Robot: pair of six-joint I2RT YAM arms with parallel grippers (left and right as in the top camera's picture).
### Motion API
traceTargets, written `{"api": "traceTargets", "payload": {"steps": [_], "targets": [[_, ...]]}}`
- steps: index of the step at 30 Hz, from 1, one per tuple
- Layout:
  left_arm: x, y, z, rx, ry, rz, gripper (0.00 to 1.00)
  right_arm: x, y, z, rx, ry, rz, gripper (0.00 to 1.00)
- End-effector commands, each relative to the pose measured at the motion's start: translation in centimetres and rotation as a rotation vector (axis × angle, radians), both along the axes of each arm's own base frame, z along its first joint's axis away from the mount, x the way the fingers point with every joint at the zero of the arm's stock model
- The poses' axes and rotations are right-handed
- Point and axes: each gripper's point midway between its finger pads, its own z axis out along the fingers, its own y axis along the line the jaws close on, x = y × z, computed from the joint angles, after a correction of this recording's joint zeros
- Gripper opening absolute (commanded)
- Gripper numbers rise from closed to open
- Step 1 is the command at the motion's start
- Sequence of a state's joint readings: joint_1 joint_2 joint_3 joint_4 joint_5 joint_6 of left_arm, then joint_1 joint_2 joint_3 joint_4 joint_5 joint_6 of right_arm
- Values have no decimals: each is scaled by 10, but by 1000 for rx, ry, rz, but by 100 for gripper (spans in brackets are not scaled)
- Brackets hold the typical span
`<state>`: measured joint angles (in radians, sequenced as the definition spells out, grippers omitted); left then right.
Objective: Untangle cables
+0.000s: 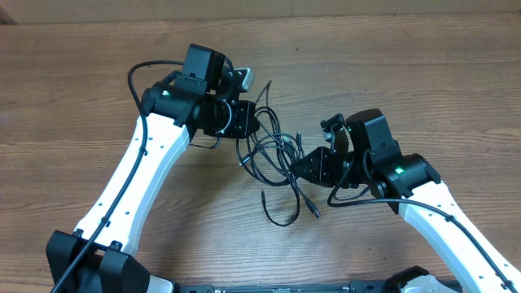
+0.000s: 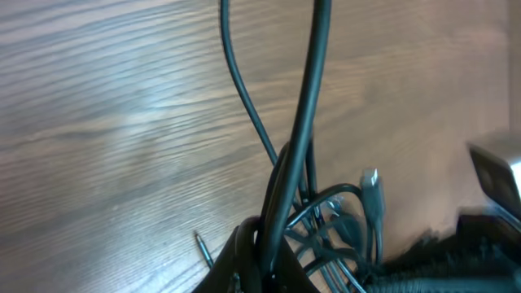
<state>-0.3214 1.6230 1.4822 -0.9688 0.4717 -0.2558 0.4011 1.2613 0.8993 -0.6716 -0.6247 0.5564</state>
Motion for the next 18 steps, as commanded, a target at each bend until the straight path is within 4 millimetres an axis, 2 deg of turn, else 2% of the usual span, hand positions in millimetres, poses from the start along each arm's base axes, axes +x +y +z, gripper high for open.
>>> {"api": "traceTargets", "payload": {"steps": [1, 8, 13, 16, 18], "targets": [[48, 83, 6, 157, -52, 449, 4, -17, -16, -25, -107, 71, -4, 4], [46, 101, 0, 176, 18, 648, 4, -6, -36, -37, -210, 116, -175, 6], [41, 90, -4, 145, 58, 615, 4, 1, -37, -37, -207, 124, -231, 32], [36, 72, -3, 84, 91, 540, 4, 2, -36, -36, -195, 136, -256, 44], [34, 65, -2, 51, 108, 519, 4, 1, -35, -35, -167, 195, -312, 47]]}}
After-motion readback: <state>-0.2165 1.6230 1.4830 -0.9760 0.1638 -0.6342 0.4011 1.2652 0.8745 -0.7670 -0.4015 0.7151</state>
